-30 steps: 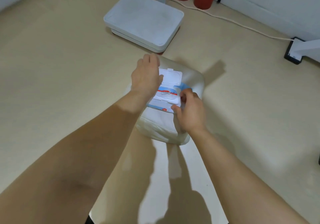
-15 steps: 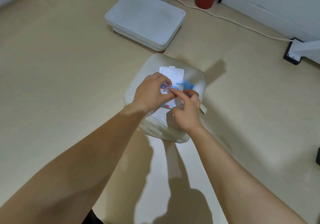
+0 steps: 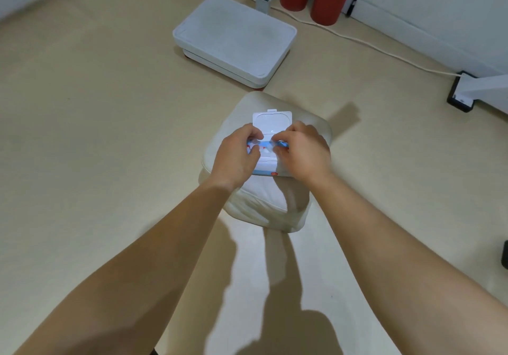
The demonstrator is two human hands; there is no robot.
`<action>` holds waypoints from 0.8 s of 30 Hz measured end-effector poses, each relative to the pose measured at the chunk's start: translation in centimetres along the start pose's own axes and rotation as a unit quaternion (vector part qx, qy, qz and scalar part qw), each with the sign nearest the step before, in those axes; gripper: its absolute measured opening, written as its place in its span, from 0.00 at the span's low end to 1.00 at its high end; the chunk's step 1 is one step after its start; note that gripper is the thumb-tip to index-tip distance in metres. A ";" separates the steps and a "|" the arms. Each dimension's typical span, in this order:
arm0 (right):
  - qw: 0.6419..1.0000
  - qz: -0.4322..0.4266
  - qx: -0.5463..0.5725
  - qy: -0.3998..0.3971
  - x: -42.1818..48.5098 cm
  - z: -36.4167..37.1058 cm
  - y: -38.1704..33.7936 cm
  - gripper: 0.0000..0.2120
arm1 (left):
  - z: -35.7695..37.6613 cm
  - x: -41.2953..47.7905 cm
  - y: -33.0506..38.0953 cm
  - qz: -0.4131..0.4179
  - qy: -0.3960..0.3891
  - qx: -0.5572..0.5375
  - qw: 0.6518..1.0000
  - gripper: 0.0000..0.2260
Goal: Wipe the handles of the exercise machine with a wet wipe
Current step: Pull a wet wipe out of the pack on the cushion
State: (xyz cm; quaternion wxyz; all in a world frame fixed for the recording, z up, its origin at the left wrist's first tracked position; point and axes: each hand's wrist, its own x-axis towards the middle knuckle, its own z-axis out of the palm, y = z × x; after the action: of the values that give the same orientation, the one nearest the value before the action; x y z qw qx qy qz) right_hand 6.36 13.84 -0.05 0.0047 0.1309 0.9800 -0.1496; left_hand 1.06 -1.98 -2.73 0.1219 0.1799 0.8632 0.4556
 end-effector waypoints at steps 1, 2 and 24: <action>1.000 -0.007 -0.007 -0.009 0.2 -0.1 0.1 0.13 | 0.1 0.0 -0.1 -0.003 0.001 0.000 1.000 0.09; 1.000 -0.014 -0.012 -0.015 0.3 -0.3 0.2 0.14 | 0.1 0.0 -0.1 -0.007 0.000 0.003 1.000 0.09; 0.954 0.088 0.284 -0.025 0.8 -1.6 -0.1 0.07 | 0.7 -0.1 -0.2 0.035 -0.004 0.070 0.997 0.09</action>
State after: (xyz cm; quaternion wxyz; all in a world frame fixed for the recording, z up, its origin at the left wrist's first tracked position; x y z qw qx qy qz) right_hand 5.58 14.40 1.44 0.0045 0.2087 0.8813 -0.4240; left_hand 1.35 -1.63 -3.31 0.0965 0.2201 0.8857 0.3972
